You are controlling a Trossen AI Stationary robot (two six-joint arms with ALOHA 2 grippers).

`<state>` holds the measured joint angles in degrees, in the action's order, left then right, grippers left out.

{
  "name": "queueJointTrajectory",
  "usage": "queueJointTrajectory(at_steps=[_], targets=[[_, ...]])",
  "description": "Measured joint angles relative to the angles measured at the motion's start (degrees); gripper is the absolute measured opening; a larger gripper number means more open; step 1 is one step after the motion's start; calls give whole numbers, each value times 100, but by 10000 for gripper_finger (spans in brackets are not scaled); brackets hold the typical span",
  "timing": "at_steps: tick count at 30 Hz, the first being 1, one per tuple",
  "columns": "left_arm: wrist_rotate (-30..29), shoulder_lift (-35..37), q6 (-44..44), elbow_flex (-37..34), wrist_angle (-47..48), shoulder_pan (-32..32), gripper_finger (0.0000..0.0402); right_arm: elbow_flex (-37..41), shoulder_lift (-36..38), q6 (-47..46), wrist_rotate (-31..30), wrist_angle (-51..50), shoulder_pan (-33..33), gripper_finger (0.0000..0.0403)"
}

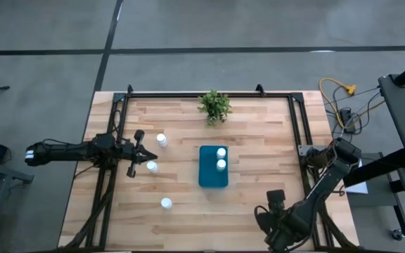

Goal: Pick and place pill bottles into a basket
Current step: Put the white medicine bottle into the blue bin

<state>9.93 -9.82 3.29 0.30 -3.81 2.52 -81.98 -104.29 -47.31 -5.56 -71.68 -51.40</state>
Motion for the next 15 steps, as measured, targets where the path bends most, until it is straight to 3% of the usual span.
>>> queueJointTrajectory(at_steps=[15], targets=[[1,-17,-3,0,-2,-1,0,438,7,-11,97,375,2,274]])
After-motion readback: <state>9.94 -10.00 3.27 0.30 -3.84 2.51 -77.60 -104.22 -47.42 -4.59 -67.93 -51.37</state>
